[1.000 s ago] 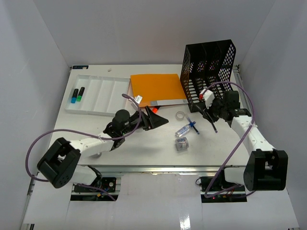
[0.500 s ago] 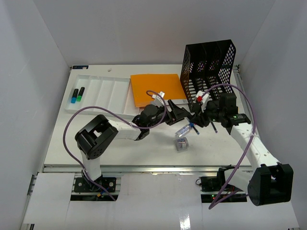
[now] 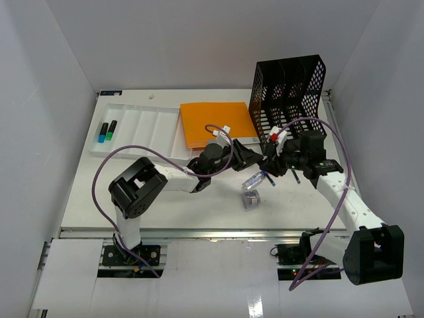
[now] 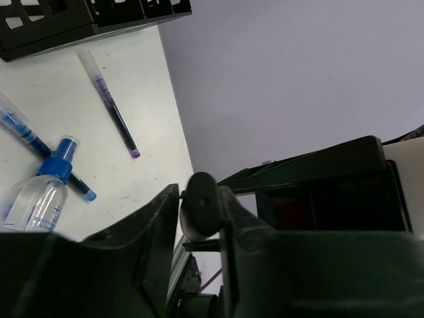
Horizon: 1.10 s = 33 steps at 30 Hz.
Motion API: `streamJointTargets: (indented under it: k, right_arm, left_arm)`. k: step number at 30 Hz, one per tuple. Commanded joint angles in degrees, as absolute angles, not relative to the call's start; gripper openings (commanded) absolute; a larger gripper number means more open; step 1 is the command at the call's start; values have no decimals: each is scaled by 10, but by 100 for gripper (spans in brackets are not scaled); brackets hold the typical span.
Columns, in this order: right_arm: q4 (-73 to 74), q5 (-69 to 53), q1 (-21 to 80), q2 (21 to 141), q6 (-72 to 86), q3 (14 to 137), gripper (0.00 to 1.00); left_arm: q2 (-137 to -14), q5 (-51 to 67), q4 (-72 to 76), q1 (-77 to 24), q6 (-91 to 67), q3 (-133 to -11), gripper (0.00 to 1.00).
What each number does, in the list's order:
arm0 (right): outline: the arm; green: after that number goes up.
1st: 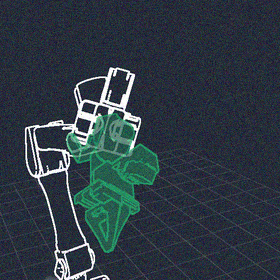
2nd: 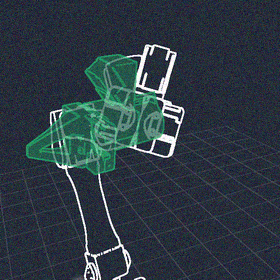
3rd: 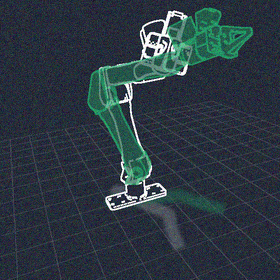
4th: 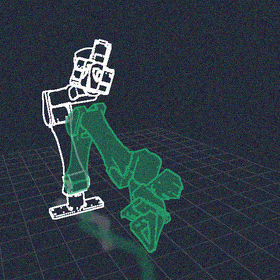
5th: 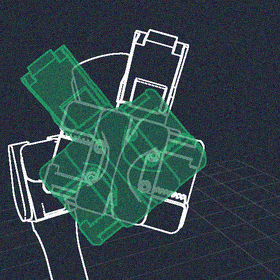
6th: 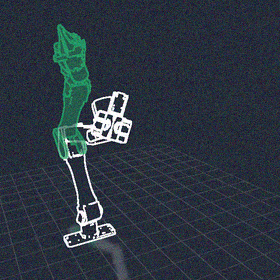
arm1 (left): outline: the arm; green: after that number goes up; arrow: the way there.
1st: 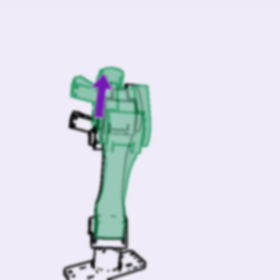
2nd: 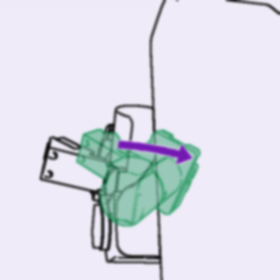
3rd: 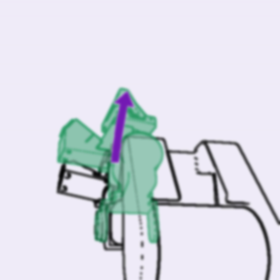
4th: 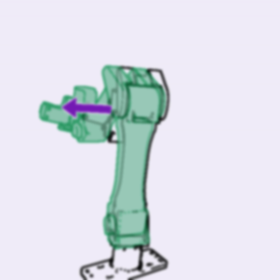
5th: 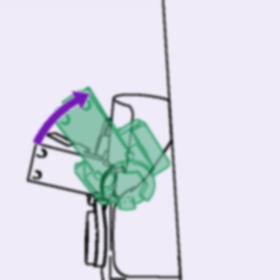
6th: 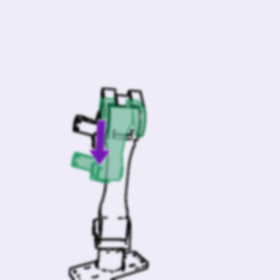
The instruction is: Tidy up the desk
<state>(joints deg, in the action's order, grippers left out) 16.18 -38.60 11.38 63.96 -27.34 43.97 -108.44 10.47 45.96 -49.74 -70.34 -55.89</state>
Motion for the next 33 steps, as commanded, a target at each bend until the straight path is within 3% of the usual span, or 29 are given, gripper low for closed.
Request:
streamJointTargets:
  k: [1, 5, 11, 14, 18, 21, 26, 33]
  right_arm:
    - [122, -375, 116, 631, -252, 428, 10]
    - [124, -384, 116, 629, -255, 427, 20]
    - [129, -403, 116, 612, -275, 418, 89]
    - [129, -401, 112, 596, -281, 413, 97]
    - [130, -417, 95, 574, -285, 408, 98]
    - [134, -443, 88, 553, -296, 398, 98]
    - [145, -449, 85, 544, -306, 398, 98]
    - [156, -438, 80, 520, -312, 396, 98]
  left_arm:
    - [-1069, 92, 437, -503, -687, -578, 33]
    - [-1060, 88, 416, -503, -670, -577, 20]
    - [-1029, 76, 347, -501, -602, -584, 13]
    - [-997, 68, 278, -484, -558, -574, 12]
    - [-927, 82, 192, -426, -517, -534, 10]
    - [-846, 77, 78, -339, -445, -521, 10]
    - [-807, -16, -119, -163, -277, -607, 10]
    - [-828, -134, -137, 43, -168, -654, 10]
